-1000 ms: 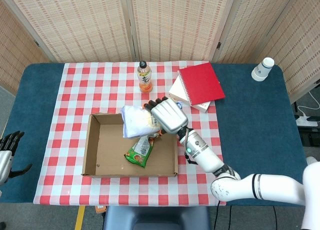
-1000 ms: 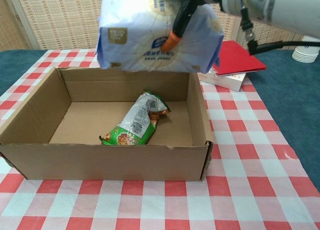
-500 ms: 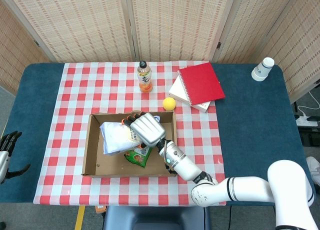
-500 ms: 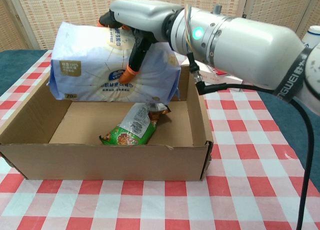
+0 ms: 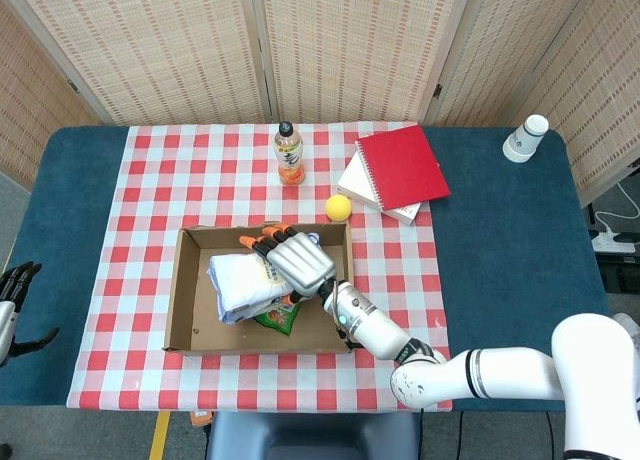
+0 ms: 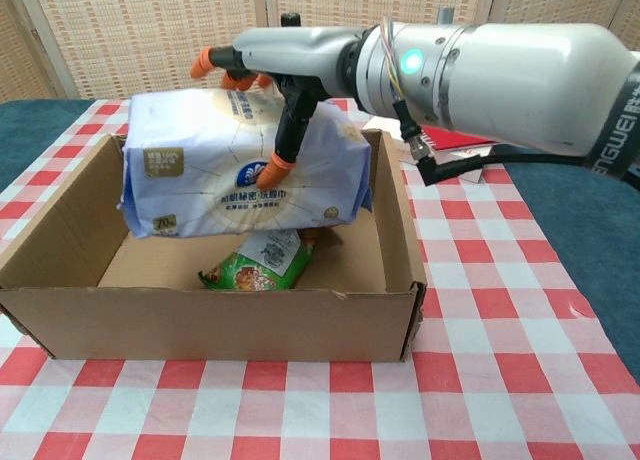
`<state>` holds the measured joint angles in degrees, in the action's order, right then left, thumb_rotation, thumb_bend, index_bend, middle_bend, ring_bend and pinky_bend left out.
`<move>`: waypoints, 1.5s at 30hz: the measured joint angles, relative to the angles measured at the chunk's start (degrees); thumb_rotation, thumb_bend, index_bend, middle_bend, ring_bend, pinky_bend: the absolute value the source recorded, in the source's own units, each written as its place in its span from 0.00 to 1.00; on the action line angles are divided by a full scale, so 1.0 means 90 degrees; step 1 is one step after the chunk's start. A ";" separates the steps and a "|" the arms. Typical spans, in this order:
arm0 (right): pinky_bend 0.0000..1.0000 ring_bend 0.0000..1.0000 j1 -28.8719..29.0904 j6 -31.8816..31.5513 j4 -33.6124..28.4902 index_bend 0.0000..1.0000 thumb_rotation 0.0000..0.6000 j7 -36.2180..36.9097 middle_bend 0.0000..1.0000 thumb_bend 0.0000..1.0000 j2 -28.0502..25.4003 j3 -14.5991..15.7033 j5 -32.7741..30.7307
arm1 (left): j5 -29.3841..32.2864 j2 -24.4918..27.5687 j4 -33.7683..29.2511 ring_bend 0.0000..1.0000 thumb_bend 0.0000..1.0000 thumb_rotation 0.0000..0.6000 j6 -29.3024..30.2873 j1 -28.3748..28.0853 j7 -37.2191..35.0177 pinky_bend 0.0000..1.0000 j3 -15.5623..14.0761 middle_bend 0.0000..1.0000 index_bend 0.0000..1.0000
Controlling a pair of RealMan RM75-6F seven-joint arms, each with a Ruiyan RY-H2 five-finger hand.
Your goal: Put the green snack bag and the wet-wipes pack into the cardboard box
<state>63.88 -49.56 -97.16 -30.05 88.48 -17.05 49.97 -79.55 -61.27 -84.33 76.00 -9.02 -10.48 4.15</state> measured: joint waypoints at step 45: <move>0.00 0.00 -0.4967 -0.3181 0.2127 0.11 1.00 0.3077 0.02 0.00 -0.2383 0.2129 0.2634 | 0.0090 -0.0214 0.0052 0.00 0.20 1.00 0.0035 -0.0050 0.0425 0.09 0.0057 0.00 0.02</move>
<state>19.18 -78.19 -78.02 -2.36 67.03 2.11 73.67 -78.73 -63.20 -83.86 76.31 -9.47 -6.66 4.66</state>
